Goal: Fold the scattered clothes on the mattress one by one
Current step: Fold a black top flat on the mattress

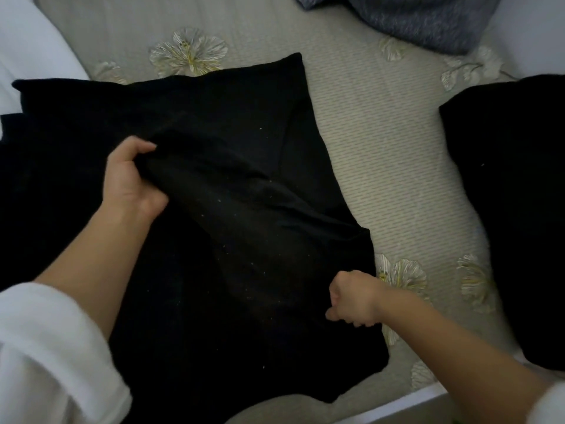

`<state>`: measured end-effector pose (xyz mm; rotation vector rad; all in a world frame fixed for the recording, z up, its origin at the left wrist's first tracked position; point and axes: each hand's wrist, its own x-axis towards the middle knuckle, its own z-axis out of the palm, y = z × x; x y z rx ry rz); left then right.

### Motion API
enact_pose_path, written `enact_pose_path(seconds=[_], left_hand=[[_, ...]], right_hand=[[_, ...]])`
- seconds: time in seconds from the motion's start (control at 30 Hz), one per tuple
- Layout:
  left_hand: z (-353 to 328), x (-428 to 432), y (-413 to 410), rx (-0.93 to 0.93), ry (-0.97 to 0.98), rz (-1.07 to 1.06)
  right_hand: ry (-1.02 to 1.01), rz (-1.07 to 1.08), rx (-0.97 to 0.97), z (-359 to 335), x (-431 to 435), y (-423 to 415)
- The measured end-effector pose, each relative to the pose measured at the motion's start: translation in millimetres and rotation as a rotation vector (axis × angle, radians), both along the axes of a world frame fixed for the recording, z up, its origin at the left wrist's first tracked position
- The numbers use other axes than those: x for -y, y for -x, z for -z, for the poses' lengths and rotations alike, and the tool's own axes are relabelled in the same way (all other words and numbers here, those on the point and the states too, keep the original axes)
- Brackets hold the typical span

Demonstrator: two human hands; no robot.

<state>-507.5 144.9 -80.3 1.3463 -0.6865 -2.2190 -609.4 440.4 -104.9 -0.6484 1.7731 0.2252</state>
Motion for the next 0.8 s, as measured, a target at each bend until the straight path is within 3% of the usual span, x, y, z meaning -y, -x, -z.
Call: enact_pose_path(seconds=[0.17,0.27,0.33,0.4,0.47,0.53,0.67,0.8], left_hand=[[28,5,-35,0.245,-0.106,0.051],[34,15,-37,0.217,-0.040,0.096],[38,28,-36,0.156,-0.001,0.013],[43,39,-38,0.262,0.046,-0.056],[49,40,-41,0.600,0.209,0.025],[52,31,-45,0.808,0.473,0.117],[45,10,-68,0.893,0.920,0.265],[34,-2,-127,0.949,1.191,0.361]], right_hand=[[0.245,-0.092,-0.148,-7,15,0],[0.553,-0.004,-0.335,-5,21,-1],[0.774,-0.078,-0.545,2,20,-3],[0.706,-0.187,-0.608,13,16,-8],[0.559,-0.279,-0.567,28,9,-14],[0.519,-0.316,-0.604,38,5,-20],[0.528,-0.293,-0.627,30,25,-39],[0.643,-0.326,-0.523,22,61,-68]])
